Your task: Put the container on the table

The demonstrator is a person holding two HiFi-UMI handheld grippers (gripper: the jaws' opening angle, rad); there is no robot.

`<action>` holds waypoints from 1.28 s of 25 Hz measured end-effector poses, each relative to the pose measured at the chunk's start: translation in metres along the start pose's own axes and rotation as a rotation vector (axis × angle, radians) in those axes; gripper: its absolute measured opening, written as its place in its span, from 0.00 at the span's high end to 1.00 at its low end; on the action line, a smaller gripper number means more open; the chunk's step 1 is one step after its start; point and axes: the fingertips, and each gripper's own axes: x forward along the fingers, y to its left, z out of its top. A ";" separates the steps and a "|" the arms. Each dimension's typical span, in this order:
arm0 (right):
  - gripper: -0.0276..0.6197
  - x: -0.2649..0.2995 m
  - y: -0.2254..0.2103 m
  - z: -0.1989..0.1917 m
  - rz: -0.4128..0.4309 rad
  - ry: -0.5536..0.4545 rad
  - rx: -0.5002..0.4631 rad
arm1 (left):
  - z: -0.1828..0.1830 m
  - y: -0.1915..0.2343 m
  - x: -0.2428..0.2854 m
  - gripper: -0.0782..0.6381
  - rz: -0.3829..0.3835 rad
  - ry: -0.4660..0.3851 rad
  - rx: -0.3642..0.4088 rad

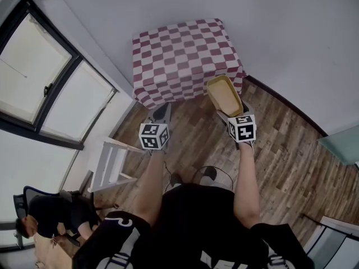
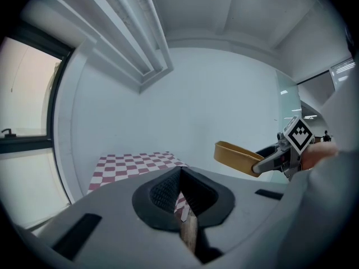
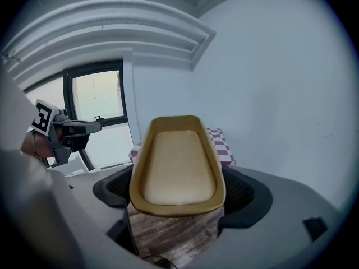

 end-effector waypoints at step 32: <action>0.22 0.002 -0.056 -0.031 0.055 0.032 0.000 | -0.008 -0.064 0.042 0.86 0.029 -0.015 -0.008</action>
